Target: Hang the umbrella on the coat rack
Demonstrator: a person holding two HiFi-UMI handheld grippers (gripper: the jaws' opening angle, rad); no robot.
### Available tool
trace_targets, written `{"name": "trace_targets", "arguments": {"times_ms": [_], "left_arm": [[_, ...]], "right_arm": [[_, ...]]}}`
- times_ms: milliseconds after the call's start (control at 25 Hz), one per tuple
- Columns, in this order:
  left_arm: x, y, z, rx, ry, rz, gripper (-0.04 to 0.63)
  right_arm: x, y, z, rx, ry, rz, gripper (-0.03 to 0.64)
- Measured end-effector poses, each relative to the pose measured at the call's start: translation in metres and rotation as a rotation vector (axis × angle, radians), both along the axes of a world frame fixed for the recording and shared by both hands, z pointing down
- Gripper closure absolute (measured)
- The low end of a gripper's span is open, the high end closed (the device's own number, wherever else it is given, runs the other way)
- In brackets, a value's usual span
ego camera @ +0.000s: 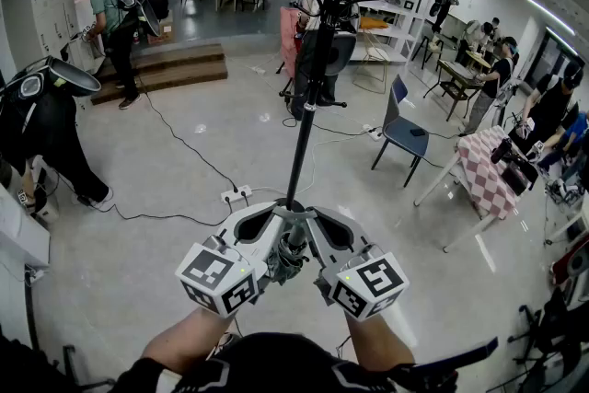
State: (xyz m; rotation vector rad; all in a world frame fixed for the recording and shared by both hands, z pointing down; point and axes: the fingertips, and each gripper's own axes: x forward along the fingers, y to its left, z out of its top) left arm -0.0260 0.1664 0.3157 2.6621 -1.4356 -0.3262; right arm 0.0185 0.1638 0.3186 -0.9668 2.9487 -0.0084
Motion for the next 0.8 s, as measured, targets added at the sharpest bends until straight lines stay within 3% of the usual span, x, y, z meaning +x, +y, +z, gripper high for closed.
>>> {"name": "trace_targets", "arguments": {"times_ms": [800], "left_arm": [[-0.01, 0.009, -0.004, 0.009, -0.008, 0.031, 0.584]], "right_arm": [[-0.012, 0.007, -0.001, 0.016, -0.009, 0.007, 0.607]]}}
